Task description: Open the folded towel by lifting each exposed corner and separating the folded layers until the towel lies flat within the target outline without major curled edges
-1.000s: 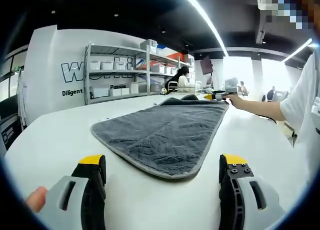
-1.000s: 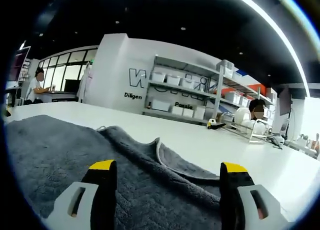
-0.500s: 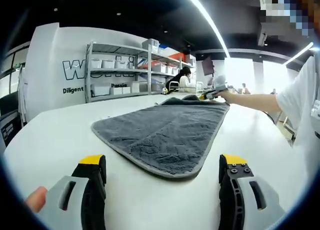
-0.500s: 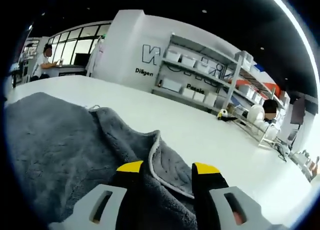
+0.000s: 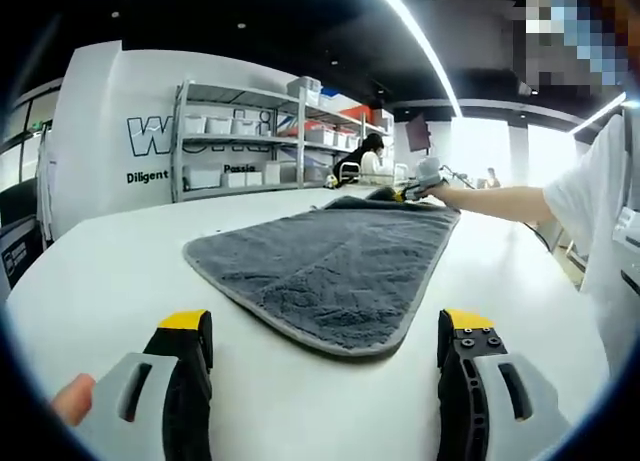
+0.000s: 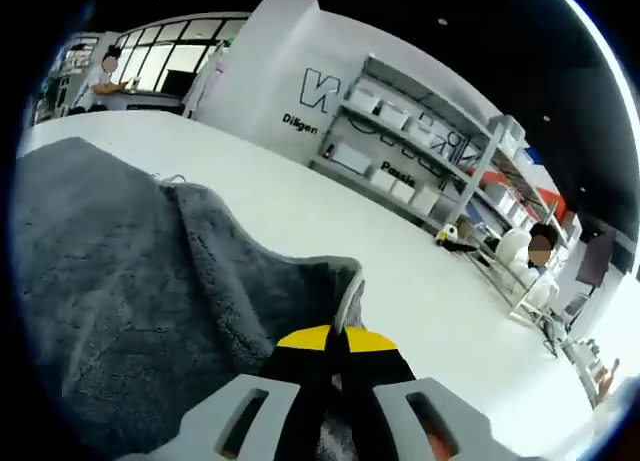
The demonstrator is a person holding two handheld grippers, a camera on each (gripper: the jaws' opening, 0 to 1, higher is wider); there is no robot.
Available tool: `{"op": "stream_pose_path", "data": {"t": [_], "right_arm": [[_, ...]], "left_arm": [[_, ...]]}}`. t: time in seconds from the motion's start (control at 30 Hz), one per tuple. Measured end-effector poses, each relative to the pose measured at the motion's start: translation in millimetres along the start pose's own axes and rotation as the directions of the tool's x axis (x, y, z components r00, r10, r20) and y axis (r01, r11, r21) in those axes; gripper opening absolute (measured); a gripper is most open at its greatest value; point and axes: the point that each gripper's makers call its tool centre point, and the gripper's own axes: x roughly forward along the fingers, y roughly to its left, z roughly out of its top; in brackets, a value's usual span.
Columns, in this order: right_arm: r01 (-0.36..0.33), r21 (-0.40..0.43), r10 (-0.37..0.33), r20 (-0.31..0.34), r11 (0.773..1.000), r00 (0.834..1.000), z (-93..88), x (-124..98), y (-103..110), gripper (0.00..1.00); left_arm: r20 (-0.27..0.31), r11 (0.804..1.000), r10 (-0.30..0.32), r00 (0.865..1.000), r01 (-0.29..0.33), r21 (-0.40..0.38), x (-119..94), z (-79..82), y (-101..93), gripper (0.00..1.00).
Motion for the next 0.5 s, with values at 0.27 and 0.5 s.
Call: {"op": "stream_pose_path", "data": {"t": [0.27,0.5], "right_arm": [[0.105,-0.072,-0.106,-0.012,0.992,0.994,13.5,14,-42,0.00],[0.170,-0.121,-0.172,-0.005,0.978,0.985,32.1,26,-69,0.00]], "left_arm": [[-0.001,1.000,-0.004,1.000,0.004,-0.005,1,-0.6,-0.2,0.92],[-0.008,1.000,-0.003,1.000,0.003,-0.003,2,-1.9,1.1,0.92]]}}
